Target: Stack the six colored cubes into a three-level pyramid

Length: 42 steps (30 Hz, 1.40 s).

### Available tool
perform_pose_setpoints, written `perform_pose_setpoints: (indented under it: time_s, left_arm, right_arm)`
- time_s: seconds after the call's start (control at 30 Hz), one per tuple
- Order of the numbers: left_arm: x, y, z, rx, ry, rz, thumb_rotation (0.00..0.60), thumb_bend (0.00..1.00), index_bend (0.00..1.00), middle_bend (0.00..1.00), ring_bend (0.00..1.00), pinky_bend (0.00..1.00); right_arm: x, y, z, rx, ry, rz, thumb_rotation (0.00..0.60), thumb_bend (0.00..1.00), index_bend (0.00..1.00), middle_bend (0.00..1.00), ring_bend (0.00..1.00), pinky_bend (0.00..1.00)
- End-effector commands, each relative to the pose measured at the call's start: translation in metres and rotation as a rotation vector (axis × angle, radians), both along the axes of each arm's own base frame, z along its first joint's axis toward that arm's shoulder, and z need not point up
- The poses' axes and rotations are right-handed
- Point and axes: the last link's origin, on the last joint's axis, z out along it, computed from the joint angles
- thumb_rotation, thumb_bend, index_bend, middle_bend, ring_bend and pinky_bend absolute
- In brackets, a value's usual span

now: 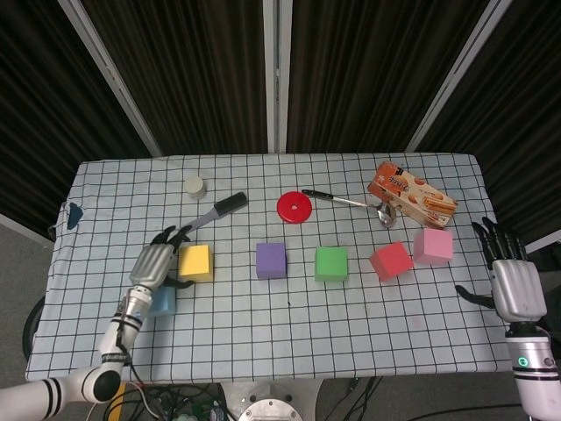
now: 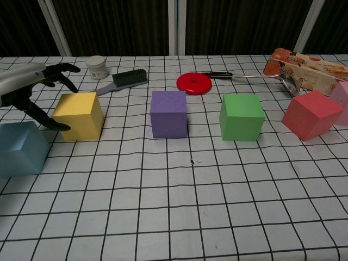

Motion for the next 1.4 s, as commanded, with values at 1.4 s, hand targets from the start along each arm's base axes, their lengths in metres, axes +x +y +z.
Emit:
perform_pose_setpoints:
  time_s: [1.4]
  left_arm:
    - [0.071,0.019,-0.042,-0.028,-0.191,-0.041,0.600,0.16,0.08,0.51,0.15,0.16]
  right_arm:
    - [-0.023,0.000,0.003,-0.033,-0.008,-0.077,0.600,0.01,0.00,0.00,0.00,0.00]
